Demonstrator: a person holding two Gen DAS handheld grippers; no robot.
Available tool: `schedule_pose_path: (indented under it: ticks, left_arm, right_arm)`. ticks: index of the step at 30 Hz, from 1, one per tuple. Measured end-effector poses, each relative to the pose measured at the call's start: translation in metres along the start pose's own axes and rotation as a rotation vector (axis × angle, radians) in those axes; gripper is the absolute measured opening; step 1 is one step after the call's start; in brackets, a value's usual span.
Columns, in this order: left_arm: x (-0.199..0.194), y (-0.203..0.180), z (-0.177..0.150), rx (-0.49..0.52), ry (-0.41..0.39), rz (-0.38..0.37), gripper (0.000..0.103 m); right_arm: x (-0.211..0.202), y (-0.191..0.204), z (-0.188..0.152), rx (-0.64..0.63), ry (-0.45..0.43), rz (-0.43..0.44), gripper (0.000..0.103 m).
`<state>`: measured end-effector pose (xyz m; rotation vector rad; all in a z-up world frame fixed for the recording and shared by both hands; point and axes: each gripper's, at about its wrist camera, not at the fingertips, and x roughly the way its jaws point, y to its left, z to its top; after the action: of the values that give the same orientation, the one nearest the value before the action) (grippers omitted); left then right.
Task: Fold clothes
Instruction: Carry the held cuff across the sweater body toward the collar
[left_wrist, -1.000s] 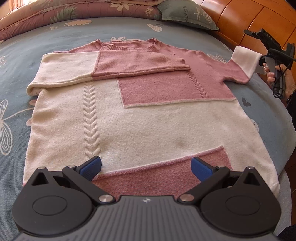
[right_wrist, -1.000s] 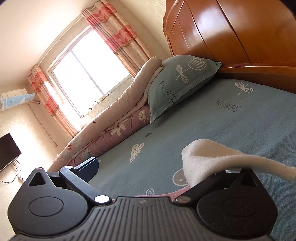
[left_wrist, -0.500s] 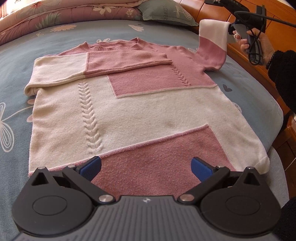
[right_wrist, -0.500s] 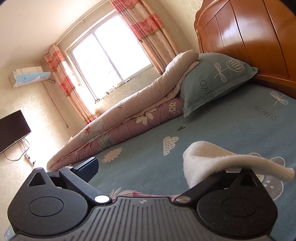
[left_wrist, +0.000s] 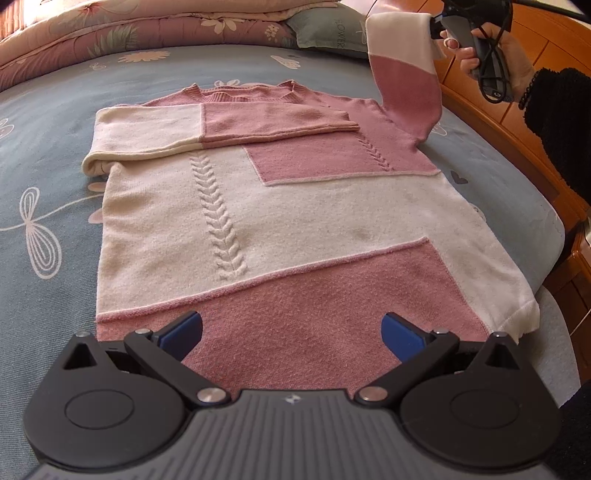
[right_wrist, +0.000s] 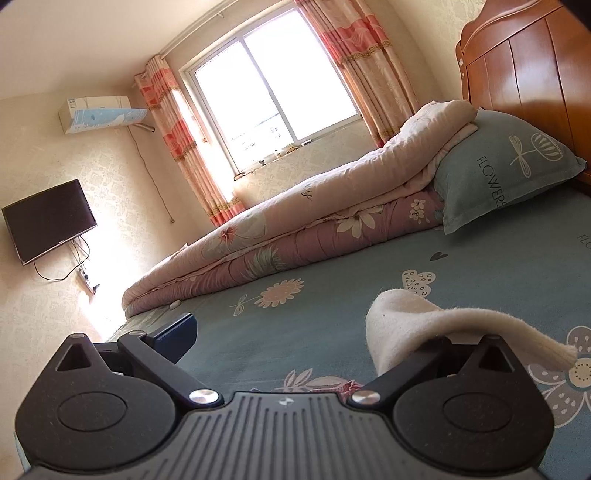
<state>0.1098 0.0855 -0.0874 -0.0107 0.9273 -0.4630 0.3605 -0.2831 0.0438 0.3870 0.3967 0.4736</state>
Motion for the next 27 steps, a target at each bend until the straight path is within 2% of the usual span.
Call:
schedule_pose_path:
  ticks: [11, 17, 27]
  left_arm:
    - [-0.001, 0.005, -0.004, -0.013, -0.002, -0.039, 0.102]
    - [-0.002, 0.01, -0.007, -0.026, 0.004, -0.038, 0.102]
    - [0.002, 0.013, -0.007, -0.04, 0.025, -0.043, 0.102]
  right_arm:
    - [0.046, 0.047, -0.025, -0.097, 0.127, 0.04, 0.103]
    - [0.067, 0.065, -0.039, -0.158, 0.19, 0.027, 0.103]
    - [0.111, 0.097, -0.087, -0.313, 0.302, -0.091, 0.103]
